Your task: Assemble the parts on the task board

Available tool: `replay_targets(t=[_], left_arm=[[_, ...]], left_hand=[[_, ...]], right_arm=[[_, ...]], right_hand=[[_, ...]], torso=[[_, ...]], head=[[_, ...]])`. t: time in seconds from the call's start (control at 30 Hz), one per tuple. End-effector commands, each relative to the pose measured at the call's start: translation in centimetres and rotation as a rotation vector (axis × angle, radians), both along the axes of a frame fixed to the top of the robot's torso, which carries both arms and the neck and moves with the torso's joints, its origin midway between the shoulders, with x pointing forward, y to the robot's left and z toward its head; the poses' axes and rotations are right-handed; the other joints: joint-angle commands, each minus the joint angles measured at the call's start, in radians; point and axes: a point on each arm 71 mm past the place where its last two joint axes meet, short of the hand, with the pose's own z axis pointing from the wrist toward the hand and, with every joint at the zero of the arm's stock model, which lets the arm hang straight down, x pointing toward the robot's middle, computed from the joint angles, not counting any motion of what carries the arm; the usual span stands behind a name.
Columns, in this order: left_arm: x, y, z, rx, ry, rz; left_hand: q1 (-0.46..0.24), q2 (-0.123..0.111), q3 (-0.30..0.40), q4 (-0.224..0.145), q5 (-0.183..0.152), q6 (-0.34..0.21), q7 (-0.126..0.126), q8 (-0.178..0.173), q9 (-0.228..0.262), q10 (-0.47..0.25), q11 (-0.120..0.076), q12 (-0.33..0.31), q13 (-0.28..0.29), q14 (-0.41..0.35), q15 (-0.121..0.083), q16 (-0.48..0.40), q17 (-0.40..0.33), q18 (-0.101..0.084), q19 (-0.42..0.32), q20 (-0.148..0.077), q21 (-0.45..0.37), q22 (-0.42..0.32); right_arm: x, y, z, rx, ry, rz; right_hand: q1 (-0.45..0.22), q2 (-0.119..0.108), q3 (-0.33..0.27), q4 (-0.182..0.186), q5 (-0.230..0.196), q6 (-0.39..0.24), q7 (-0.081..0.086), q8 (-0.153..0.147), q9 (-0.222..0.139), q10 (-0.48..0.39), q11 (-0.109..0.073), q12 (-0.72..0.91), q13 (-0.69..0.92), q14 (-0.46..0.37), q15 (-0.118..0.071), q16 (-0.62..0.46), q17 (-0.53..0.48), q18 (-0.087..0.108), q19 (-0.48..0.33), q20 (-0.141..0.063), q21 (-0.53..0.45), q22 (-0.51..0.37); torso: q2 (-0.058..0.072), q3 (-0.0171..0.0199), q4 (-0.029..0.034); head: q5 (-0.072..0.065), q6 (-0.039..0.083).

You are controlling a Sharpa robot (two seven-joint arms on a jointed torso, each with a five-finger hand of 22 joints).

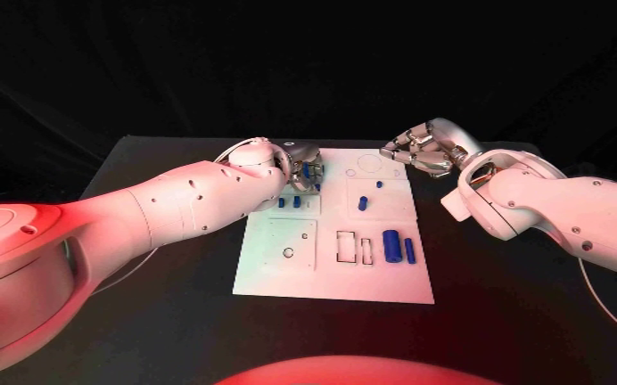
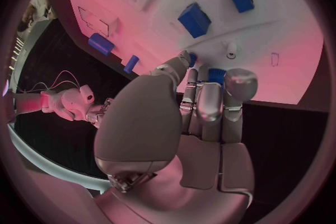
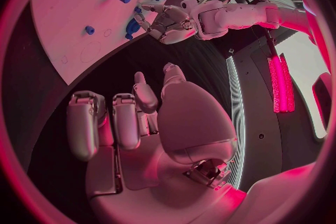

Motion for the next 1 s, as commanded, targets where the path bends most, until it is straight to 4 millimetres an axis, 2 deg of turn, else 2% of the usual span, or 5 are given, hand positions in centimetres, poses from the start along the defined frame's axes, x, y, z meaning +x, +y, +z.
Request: replay_targets(t=[0.03, 0.53, 1.0], left_arm=[[-0.1, -0.4, -0.1, -0.011, 0.007, -0.019], [-0.1, -0.5, -1.0, 0.001, 0.032, -0.010], [0.0, -0.4, -1.1, -0.001, 0.031, -0.011]], left_hand=[[0.000, 0.008, 0.010, 0.000, 0.000, 0.009, -0.001, -0.006, -0.003, 0.012, -0.001, -0.008, -0.003, 0.011, -0.003, 0.006, -0.002, -0.015, 0.006, -0.002, 0.010, 0.009], [0.002, 0.017, 0.053, -0.021, -0.001, 0.033, -0.004, -0.015, -0.016, 0.050, -0.005, -0.034, -0.020, 0.009, -0.006, 0.013, -0.012, -0.020, 0.004, -0.003, 0.050, 0.053], [0.022, 0.045, 0.139, -0.081, 0.000, 0.104, -0.012, -0.009, -0.019, 0.138, -0.021, -0.062, -0.025, 0.006, -0.018, 0.019, -0.024, -0.030, 0.010, -0.013, 0.113, 0.127]], right_arm=[[0.0, 0.2, 0.0, -0.002, -0.007, 0.014], [-0.1, 0.2, 0.0, -0.003, -0.006, 0.015], [0.0, 0.3, 0.0, -0.002, -0.007, 0.016]], right_hand=[[0.007, 0.002, 0.000, -0.003, 0.006, -0.006, -0.002, 0.004, 0.002, -0.002, 0.000, 0.001, 0.001, 0.049, -0.005, -0.005, 0.017, 0.007, -0.001, -0.009, -0.004, 0.151], [0.007, 0.003, -0.001, -0.002, 0.006, -0.005, -0.002, 0.005, 0.002, 0.002, 0.000, 0.004, 0.004, 0.049, -0.005, -0.005, 0.017, 0.007, 0.000, -0.009, -0.004, 0.151], [0.006, 0.003, -0.001, -0.002, 0.006, -0.005, -0.002, 0.005, 0.002, 0.007, 0.000, 0.009, 0.009, 0.049, -0.005, -0.005, 0.018, 0.007, 0.000, -0.009, -0.004, 0.151]], torso=[[0.000, 0.0006, -0.0005], [0.000, 0.0003, -0.0005], [-0.001, -0.0002, 0.0002]], head=[[0.000, 0.000], [-0.003, -0.003], [-0.003, -0.006]])
